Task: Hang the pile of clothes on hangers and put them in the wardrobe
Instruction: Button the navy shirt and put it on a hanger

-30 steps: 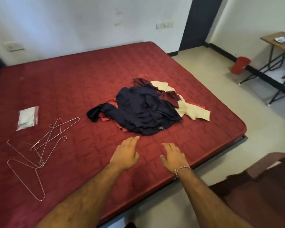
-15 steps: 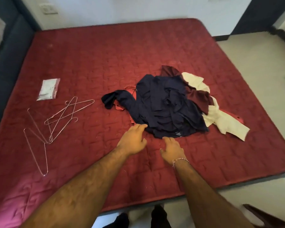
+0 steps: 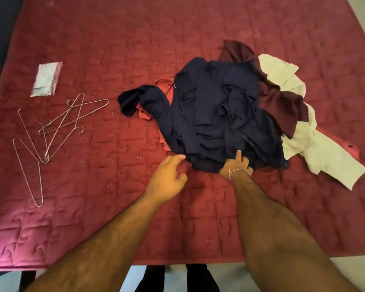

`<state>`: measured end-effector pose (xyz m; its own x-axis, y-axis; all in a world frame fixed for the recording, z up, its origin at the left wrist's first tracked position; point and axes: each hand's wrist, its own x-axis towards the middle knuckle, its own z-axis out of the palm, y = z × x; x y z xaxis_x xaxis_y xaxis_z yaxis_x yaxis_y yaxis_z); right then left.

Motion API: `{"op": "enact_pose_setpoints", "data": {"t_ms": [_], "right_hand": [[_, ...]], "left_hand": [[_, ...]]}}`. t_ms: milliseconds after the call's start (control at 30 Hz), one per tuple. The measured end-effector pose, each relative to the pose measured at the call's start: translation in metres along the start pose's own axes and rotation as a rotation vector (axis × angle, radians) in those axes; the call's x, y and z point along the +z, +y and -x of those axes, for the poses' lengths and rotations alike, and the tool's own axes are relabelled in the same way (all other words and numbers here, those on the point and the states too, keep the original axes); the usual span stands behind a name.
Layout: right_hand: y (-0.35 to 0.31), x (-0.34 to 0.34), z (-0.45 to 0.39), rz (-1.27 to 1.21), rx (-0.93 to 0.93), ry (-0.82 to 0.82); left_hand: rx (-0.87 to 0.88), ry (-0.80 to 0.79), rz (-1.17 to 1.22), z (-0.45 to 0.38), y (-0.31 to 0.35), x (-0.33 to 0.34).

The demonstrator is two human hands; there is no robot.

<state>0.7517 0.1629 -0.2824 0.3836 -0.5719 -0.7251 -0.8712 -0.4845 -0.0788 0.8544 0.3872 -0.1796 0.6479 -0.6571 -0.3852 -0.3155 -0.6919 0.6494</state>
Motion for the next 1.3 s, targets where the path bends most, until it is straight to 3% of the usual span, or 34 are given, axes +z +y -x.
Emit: {"op": "enact_pose_setpoints", "data": {"t_ms": [67, 133, 233, 333, 467, 533, 633, 700, 800, 867, 933, 1000, 1067, 1133, 1200, 1233, 1300], "right_hand": [[0.006, 0.006, -0.009, -0.109, -0.077, -0.003], [0.006, 0.004, -0.006, -0.402, -0.26, 0.004], [0.001, -0.017, 0.034, -0.987, -0.425, -0.153], [0.001, -0.033, 0.079, -1.365, -0.492, -0.334], [-0.002, -0.039, 0.123, -1.667, -0.572, -0.54], [-0.008, -0.046, 0.136, -1.761, -0.597, -0.591], [-0.021, -0.062, 0.152, -1.824, -0.629, -0.642], [-0.034, -0.074, 0.162, -1.875, -0.639, -0.649], [-0.051, -0.086, 0.173, -2.008, -0.615, -0.586], [-0.059, -0.092, 0.174, -2.075, -0.536, -0.502], [-0.069, -0.093, 0.171, -2.028, -0.372, -0.367], [-0.08, -0.089, 0.167, -1.786, -0.188, -0.122], [-0.095, -0.08, 0.163, -1.295, -0.152, 0.202], [-0.123, -0.078, 0.179, -0.937, -0.28, 0.478], [-0.157, -0.084, 0.2, -0.795, -0.541, 0.71], [-0.181, -0.094, 0.22, -0.735, -0.691, 0.77], [-0.231, -0.117, 0.26, -0.623, -0.965, 0.709]], "left_hand": [[-0.053, -0.02, 0.01, 0.0, -0.009, 0.014], [-0.204, -0.027, 0.104, -0.003, -0.014, 0.023], [-0.534, 0.026, 0.373, -0.011, -0.007, 0.03], [-0.761, 0.065, 0.66, -0.017, 0.012, 0.026], [-0.805, 0.004, 0.915, -0.028, 0.035, 0.026], [-0.777, 0.136, 0.94, -0.032, 0.036, 0.031], [-1.017, 0.439, 0.735, -0.041, 0.0, 0.033], [-1.104, 0.386, 0.843, -0.036, -0.018, 0.033], [-0.957, 0.204, 1.213, -0.016, -0.009, 0.021], [-0.807, 0.278, 1.375, -0.012, 0.001, 0.005], [-0.633, 0.466, 1.406, -0.013, -0.001, -0.024], [-0.526, 0.565, 1.314, -0.01, -0.001, -0.063], [-0.369, 0.555, 1.201, -0.003, -0.006, -0.106], [-0.19, 0.431, 1.172, 0.013, -0.004, -0.159], [-0.045, 0.258, 1.083, 0.024, -0.004, -0.211], [0.035, 0.184, 0.976, 0.031, -0.008, -0.241], [0.211, 0.043, 0.671, 0.046, -0.016, -0.296]]}}
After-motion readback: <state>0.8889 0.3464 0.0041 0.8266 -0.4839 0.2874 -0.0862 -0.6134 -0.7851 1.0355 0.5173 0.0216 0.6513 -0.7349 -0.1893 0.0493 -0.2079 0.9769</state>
